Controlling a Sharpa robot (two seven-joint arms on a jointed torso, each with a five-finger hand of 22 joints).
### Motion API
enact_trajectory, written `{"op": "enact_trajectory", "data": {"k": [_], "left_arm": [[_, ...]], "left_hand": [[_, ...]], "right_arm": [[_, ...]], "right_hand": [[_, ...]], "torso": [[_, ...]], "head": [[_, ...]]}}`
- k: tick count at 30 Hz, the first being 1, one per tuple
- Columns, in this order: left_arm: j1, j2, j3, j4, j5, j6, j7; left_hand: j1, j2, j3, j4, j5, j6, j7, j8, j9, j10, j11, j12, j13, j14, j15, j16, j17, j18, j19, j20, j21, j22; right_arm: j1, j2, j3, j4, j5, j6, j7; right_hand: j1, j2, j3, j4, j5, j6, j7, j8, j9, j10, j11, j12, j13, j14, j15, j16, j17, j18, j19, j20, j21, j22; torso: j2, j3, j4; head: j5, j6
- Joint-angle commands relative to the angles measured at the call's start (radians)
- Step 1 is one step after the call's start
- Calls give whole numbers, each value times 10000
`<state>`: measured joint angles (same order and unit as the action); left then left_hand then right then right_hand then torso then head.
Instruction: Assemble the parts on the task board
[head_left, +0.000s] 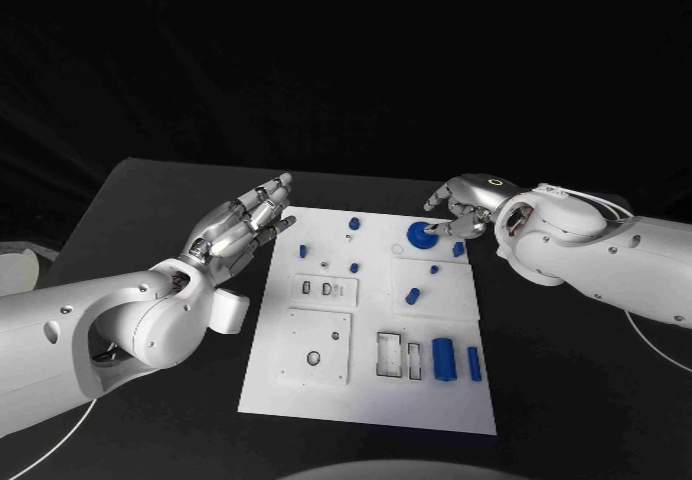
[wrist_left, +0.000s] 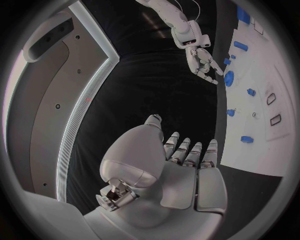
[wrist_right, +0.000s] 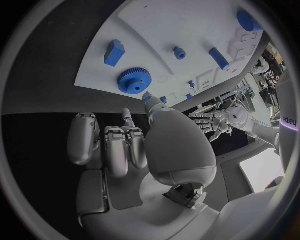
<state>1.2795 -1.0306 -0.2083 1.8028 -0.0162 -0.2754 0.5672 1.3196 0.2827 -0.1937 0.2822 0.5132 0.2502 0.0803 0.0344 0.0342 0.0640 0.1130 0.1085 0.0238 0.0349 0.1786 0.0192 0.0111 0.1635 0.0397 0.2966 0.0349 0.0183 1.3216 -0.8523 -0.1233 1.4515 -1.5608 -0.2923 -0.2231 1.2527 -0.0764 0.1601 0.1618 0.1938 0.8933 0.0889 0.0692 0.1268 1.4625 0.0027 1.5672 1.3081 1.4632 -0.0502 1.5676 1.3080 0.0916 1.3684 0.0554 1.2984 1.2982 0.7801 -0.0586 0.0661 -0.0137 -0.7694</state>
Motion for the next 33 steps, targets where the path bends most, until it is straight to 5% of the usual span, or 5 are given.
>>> {"op": "enact_trajectory", "data": {"k": [1, 15, 33], "left_arm": [[5, 8, 2, 1, -15, 253, 57], [3, 20, 2, -11, -15, 291, 35], [-2, 32, 2, -61, -15, 335, 8]], "left_hand": [[121, -20, 70, 9, 54, 47, 11, 45, 7, 33, 57, 44, 15, 19, 92, 47, 11, 99, 76, -26, 55, 15], [125, -20, 73, 7, 56, 45, 7, 44, 6, 33, 62, 45, 15, 20, 96, 48, 11, 98, 77, -26, 56, 15], [152, -4, 99, 5, 71, 23, -4, 38, 2, 33, 104, 44, 14, 28, 120, 55, 13, 92, 89, -22, 64, 18]], "right_arm": [[-72, 50, 1, -129, -52, 183, -80], [-270, 195, 0, -370, -62, 192, 61], [-394, 184, 0, -277, -208, -283, 354]], "right_hand": [[-8, 68, -56, -8, 40, -25, 15, -8, -8, 1083, -12, 36, 2627, 1076, -66, 32, 2628, -115, 26, -9, -47, -30], [161, 107, -29, -164, 275, 488, 42, 242, 135, 1083, 24, 36, 2627, 1076, -33, 32, 2628, -71, -109, 24, -194, -95], [260, 61, -40, -262, 204, 321, -30, 153, 168, 1083, -21, 36, 2627, 1076, -59, 32, 2628, -32, -223, 17, -343, -186]], "torso": [[2, -6, 1], [2, -10, -14], [-5, -5, -13]], "head": [[18, -10], [31, -55], [34, -48]]}}
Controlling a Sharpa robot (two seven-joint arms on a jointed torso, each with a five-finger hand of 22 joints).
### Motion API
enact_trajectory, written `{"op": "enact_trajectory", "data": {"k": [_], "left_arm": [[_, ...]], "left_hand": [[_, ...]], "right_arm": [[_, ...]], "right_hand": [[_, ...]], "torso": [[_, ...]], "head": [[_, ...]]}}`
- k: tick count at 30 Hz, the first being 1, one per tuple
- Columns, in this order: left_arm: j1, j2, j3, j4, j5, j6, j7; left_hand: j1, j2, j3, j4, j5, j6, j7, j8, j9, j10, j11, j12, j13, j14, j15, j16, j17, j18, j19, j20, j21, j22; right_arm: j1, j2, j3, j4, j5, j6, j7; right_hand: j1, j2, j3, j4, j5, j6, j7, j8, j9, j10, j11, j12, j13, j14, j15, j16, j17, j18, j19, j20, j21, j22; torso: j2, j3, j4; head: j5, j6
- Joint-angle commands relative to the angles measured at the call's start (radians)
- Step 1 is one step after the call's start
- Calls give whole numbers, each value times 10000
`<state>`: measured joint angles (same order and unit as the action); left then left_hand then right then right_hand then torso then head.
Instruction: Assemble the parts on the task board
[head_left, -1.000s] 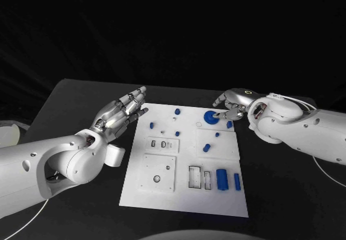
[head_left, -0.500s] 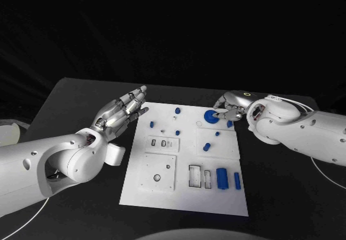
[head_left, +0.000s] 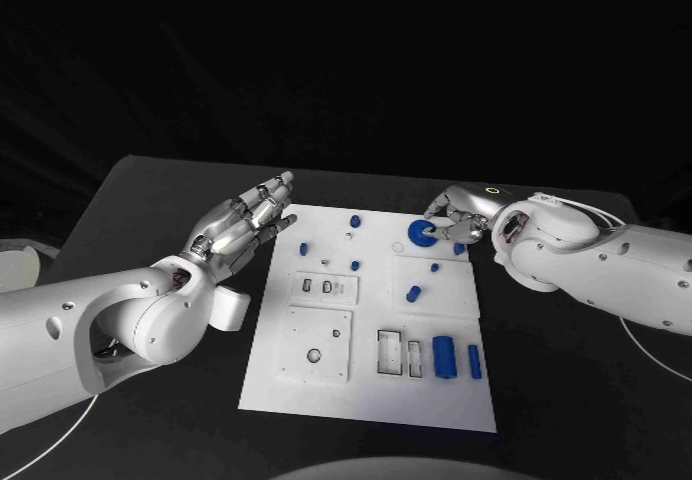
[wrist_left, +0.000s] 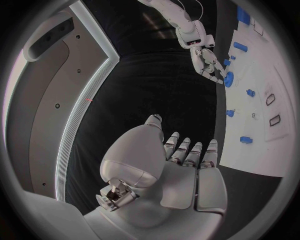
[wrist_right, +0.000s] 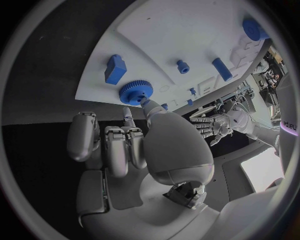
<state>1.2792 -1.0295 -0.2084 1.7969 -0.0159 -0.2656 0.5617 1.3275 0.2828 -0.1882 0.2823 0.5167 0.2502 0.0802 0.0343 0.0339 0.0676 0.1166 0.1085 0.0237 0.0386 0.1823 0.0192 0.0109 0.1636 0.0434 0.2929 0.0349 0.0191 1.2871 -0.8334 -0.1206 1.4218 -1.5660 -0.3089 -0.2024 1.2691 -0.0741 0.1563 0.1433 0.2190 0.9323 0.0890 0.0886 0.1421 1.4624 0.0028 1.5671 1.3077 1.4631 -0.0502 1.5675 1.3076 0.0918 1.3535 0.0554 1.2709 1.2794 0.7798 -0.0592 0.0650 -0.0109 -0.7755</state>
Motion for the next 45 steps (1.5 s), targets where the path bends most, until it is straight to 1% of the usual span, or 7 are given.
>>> {"op": "enact_trajectory", "data": {"k": [1, 6, 9, 13, 26, 31, 45], "left_arm": [[1, 21, 3, -4, -17, 236, 62], [-2, 29, 3, -16, -17, 232, 35], [-3, 31, 2, -21, -17, 234, 24], [-5, 30, 1, -22, -17, 238, 13], [-7, 41, -1, -50, -17, 264, -40], [-8, 52, -2, -67, -17, 282, -63], [-10, 80, -3, -94, -16, 354, -135]], "left_hand": [[78, 2, 50, 3, 38, 20, -4, 37, 4, -4, 72, 45, 15, -9, 86, 56, 15, 90, 53, 15, 65, 9], [135, 50, 125, -7, 71, 20, -8, 36, 3, -1, 103, 49, 16, -7, 103, 60, 15, 77, 58, 17, 68, 9], [158, 54, 150, -16, 86, 15, -12, 34, 2, -1, 116, 49, 16, -4, 108, 63, 16, 72, 61, 17, 69, 9], [166, 54, 157, -20, 91, 12, -12, 33, 2, 0, 118, 50, 16, -5, 109, 63, 16, 70, 61, 18, 69, 8], [190, 49, 178, -32, 103, 5, -14, 31, 1, 0, 132, 51, 16, 0, 116, 67, 18, 65, 66, 19, 72, 10], [190, 49, 178, -32, 103, 5, -14, 31, 1, 0, 132, 51, 16, 0, 116, 67, 18, 65, 66, 19, 72, 10], [215, 41, 201, -43, 116, 6, -9, 31, 1, 3, 150, 55, 17, 15, 132, 78, 22, 58, 76, 21, 79, 12]], "right_arm": [[-51, -7, -27, 24, -140, -163, 170], [-61, -4, -27, 14, 14, -611, 392], [-64, -7, -27, 10, 79, -897, 551], [-70, -16, -26, 15, 139, -1003, 654], [-143, -47, -26, -3, 174, -204, 299], [-164, -52, -26, -5, 174, 40, 190], [-187, 43, -26, -128, 105, 459, -99]], "right_hand": [[91, 37, -9, -77, -62, -126, -41, -68, 16, 1084, -31, 37, 2631, 1077, -69, 33, 2631, -33, -76, 11, -74, 6], [92, 63, -59, -79, -183, -889, -111, -252, -26, 1084, -93, 37, 2631, 1077, -116, 33, 2631, 23, -246, -35, -325, -142], [97, 68, -63, -80, -190, -964, -122, -254, -27, 1084, -96, 37, 2631, 1077, -119, 33, 2631, 34, -279, -38, -374, -174], [125, 85, -57, -92, -168, -927, -117, -202, 4, 1084, -99, 37, 2631, 1077, -124, 33, 2631, 30, -272, -43, -370, -155], [-92, 144, -175, 79, -267, -550, 20, 52, 226, 1084, -1, 37, 2631, 1077, -58, 33, 2631, 28, -277, -5, -434, -133], [-139, 155, -210, 118, -336, -429, 52, 126, 294, 1084, 27, 37, 2631, 1077, -37, 33, 2631, 26, -268, 16, -442, -116], [-61, 162, -204, 64, -266, -416, 93, 141, 350, 1084, 63, 37, 2631, 1077, -6, 33, 2631, 59, -354, 43, -587, -207]], "torso": [[-3, 1, -4], [0, -1, 3], [-6, 0, 2], [5, 2, 6], [-4, -4, -6], [5, 3, 9], [14, 4, 10]], "head": [[9, 19], [13, 50], [20, 52], [22, 58], [5, 67], [-8, 73], [-16, 32]]}}
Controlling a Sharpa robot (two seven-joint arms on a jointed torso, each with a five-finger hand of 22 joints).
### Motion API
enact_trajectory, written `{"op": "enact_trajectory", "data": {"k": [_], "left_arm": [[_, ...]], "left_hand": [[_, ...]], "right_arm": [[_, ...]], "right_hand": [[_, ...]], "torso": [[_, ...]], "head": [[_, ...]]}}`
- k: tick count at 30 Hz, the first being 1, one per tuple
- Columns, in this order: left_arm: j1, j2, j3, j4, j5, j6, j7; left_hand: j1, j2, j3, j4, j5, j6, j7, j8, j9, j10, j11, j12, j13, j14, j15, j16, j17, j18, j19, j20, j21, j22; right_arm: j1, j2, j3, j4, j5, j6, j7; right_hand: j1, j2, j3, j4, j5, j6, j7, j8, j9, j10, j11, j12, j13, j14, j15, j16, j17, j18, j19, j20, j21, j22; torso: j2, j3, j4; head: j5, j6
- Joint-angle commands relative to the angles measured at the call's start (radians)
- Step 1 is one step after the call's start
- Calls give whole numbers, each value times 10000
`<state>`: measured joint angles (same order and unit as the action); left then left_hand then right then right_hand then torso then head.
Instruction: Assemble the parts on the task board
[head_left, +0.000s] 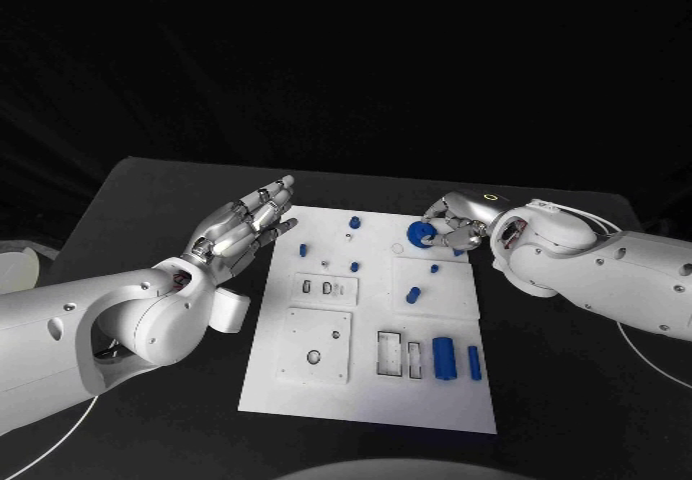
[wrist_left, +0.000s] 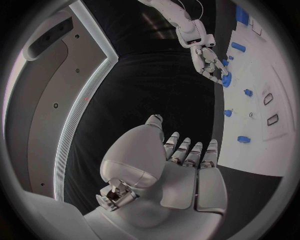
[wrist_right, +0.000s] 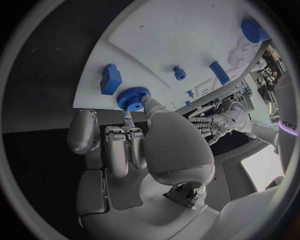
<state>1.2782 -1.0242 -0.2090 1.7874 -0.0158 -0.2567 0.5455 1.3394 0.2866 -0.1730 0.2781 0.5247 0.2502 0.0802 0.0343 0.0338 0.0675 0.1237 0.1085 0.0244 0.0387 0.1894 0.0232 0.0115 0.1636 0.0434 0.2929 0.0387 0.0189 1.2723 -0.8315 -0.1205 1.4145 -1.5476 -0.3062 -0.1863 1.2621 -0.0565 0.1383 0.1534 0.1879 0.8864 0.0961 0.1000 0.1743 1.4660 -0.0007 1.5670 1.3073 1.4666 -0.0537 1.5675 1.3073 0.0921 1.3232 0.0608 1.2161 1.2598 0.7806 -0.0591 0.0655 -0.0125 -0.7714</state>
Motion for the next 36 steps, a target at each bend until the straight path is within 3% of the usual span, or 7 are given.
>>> {"op": "enact_trajectory", "data": {"k": [1, 6, 11, 17, 21, 30, 36], "left_arm": [[-1, 31, 3, 0, -18, 278, 18], [-5, 35, 2, -13, -18, 307, -2], [-20, 40, -1, -44, -14, 339, -20], [-35, 28, -4, -62, -4, 374, -28], [-38, 12, -6, -59, -2, 380, -37], [-39, 4, -8, -48, -1, 388, -72], [-39, 38, -9, -38, 0, 395, -86]], "left_hand": [[95, 3, 50, 0, 36, 6, -9, 31, 3, 4, 78, 55, 10, 13, 62, 38, 16, 58, 76, 21, 41, 15], [112, -3, 68, -4, 40, 3, -2, 30, 2, 9, 96, 60, 11, 34, 87, 53, 22, 49, 85, 22, 47, 17], [122, -5, 80, -5, 43, 6, 1, 31, 3, 13, 108, 64, 12, 52, 105, 65, 27, 43, 88, 23, 49, 17], [134, -5, 98, -4, 48, 6, -1, 31, 3, 22, 138, 75, 14, 73, 124, 80, 32, 32, 96, 23, 54, 19], [146, -10, 114, -5, 55, 13, -5, 32, 4, 38, 172, 91, 18, 97, 137, 97, 38, 21, 102, 23, 57, 19], [156, -16, 127, -3, 56, 22, -15, 34, 6, 59, 209, 113, 23, 120, 152, 114, 44, 8, 109, 24, 61, 20], [160, -22, 133, -1, 56, 25, -23, 35, 7, 71, 235, 124, 25, 137, 159, 126, 48, -1, 112, 23, 63, 21]], "right_arm": [[-50, 43, -27, -79, -85, 452, -262], [-91, 69, -27, -110, -113, 371, -171], [-113, 73, -27, -115, -183, -26, 73], [-113, 66, -26, 2, -141, -669, 408], [-5, 49, -24, 225, 146, -825, 491], [630, 206, -20, 765, 1347, -548, 469], [811, 662, -16, 809, 1607, -90, 438]], "right_hand": [[82, 2, 5, -89, 254, 108, 35, 64, 69, 1048, 111, 38, 2635, 1042, 43, 33, 2635, 57, -50, 3, -51, -2], [382, 36, 204, -326, 1397, 714, -32, 395, 341, 1048, 57, 38, 2635, 1039, 15, 28, 2630, 76, -57, -14, -118, 15], [699, 26, 442, -643, 2344, 1331, -133, 864, 740, 1048, -31, 38, 2635, 1028, -58, 1, 2604, 68, -13, -78, -122, 81], [682, 2, 526, -730, 2840, 1647, -235, 1246, 1119, 1048, -68, 38, 2635, 1042, -107, 33, 2635, 16, 152, -123, 45, 267], [563, -43, 619, -700, 3442, 1656, -272, 1416, 1382, 1048, -73, 38, 2635, 1042, -121, 33, 2635, -11, 259, -146, 138, 385], [336, -77, 715, -572, 3822, 1653, -278, 1543, 1614, 1048, -32, 38, 2635, 1042, -101, 33, 2635, -38, 345, -134, 216, 492], [247, -67, 739, -510, 3822, 1605, -270, 1541, 1657, 1048, -25, 38, 2635, 1042, -95, 33, 2635, -38, 352, -129, 214, 503]], "torso": [[6, 1, 1], [6, 5, 6], [-3, -4, -12], [-5, -7, -28], [-14, -10, -5], [-2, -14, 19], [13, -9, 18]], "head": [[10, -12], [28, -40], [42, -56], [84, -31], [89, -21], [78, -47], [55, -66]]}}
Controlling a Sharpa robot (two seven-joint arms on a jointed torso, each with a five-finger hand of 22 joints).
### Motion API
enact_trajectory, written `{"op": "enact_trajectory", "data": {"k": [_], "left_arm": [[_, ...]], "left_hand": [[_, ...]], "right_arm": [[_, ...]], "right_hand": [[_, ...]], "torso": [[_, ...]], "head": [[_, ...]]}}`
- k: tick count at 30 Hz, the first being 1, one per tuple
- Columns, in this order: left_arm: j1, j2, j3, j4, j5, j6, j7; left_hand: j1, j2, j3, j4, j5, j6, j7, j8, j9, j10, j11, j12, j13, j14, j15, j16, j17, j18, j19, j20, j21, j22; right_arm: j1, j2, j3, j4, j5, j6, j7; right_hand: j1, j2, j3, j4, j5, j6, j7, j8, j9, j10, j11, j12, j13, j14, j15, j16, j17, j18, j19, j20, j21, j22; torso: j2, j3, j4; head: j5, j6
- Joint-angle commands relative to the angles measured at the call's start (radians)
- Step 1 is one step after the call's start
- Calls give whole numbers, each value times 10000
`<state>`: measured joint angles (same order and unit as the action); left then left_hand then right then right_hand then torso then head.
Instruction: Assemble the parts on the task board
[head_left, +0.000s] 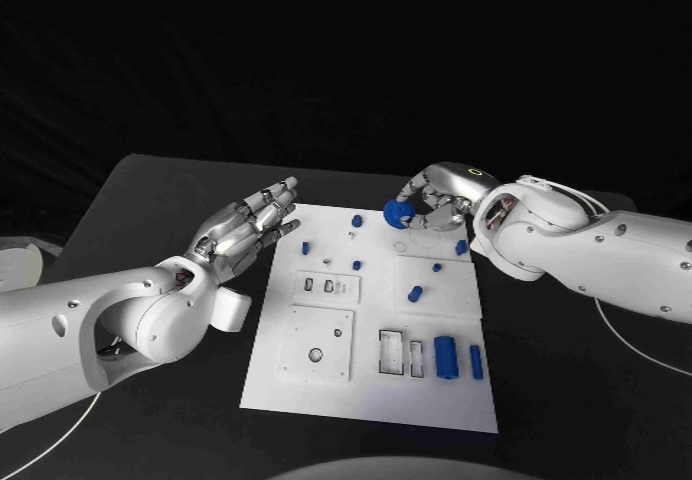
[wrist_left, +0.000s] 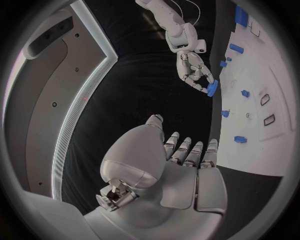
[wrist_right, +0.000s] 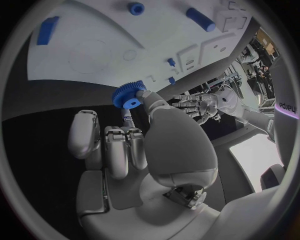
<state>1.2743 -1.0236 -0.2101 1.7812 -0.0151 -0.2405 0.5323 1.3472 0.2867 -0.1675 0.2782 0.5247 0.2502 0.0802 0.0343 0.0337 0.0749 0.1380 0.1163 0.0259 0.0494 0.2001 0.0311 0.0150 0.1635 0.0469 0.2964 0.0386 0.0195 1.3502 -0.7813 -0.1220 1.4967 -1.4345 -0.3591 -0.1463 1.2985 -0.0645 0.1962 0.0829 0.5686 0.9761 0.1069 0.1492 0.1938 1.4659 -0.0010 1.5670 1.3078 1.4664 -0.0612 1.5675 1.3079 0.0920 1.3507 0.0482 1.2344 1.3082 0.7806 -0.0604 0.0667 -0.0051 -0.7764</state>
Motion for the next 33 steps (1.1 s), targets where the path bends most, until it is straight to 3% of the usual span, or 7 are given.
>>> {"op": "enact_trajectory", "data": {"k": [1, 7, 16, 33], "left_arm": [[0, 38, 3, 23, -7, 233, 43], [0, 80, 3, 5, -7, 251, 38], [0, 119, 3, -3, -7, 268, 42], [0, 172, 4, -46, -7, 292, 27]], "left_hand": [[82, -22, 78, -2, 56, 25, -23, 35, 7, -3, 92, 46, 10, 29, 52, 47, 13, 1, 77, -12, 63, 14], [84, -23, 82, 0, 56, 32, -25, 36, 8, 4, 105, 52, 11, 43, 59, 57, 16, -4, 81, -11, 65, 15], [89, -28, 91, 3, 59, 30, -32, 36, 8, 32, 127, 87, 18, 69, 77, 76, 23, -17, 87, -11, 69, 16], [94, -33, 100, 5, 60, 38, -35, 38, 9, 79, 153, 142, 31, 96, 91, 96, 29, -30, 93, -11, 72, 16]], "right_arm": [[41, 253, -1, -52, 464, 508, 38], [1, 834, -1, -466, 294, 794, 67], [-285, 1679, -1, -1111, -20, 1105, 74], [-391, 2100, 1, -1316, -354, 1204, -175]], "right_hand": [[-137, 18, 169, 210, 11, 687, -375, 1043, 1471, 1049, -20, 38, 2630, 1044, -19, 33, 2629, -37, 76, -2, 27, 20], [-189, 28, 204, 247, 0, 610, -355, 1012, 1492, 1049, -5, 38, 2630, 1044, -8, 33, 2629, -33, 64, 6, 3, 14], [-250, 11, 282, 275, -117, 449, -297, 919, 1520, 1049, 44, 38, 2630, 1044, 31, 33, 2629, -12, 3, 34, -102, -36], [-252, -7, 359, 253, -252, 333, -251, 827, 1533, 1049, 80, 38, 2630, 1044, 65, 33, 2629, 17, -81, 64, -240, -112]], "torso": [[14, 3, 8], [11, 5, -9], [1, 15, -5], [-19, 11, -23]], "head": [[-21, -17], [-27, -55], [-45, -123], [-80, -121]]}}
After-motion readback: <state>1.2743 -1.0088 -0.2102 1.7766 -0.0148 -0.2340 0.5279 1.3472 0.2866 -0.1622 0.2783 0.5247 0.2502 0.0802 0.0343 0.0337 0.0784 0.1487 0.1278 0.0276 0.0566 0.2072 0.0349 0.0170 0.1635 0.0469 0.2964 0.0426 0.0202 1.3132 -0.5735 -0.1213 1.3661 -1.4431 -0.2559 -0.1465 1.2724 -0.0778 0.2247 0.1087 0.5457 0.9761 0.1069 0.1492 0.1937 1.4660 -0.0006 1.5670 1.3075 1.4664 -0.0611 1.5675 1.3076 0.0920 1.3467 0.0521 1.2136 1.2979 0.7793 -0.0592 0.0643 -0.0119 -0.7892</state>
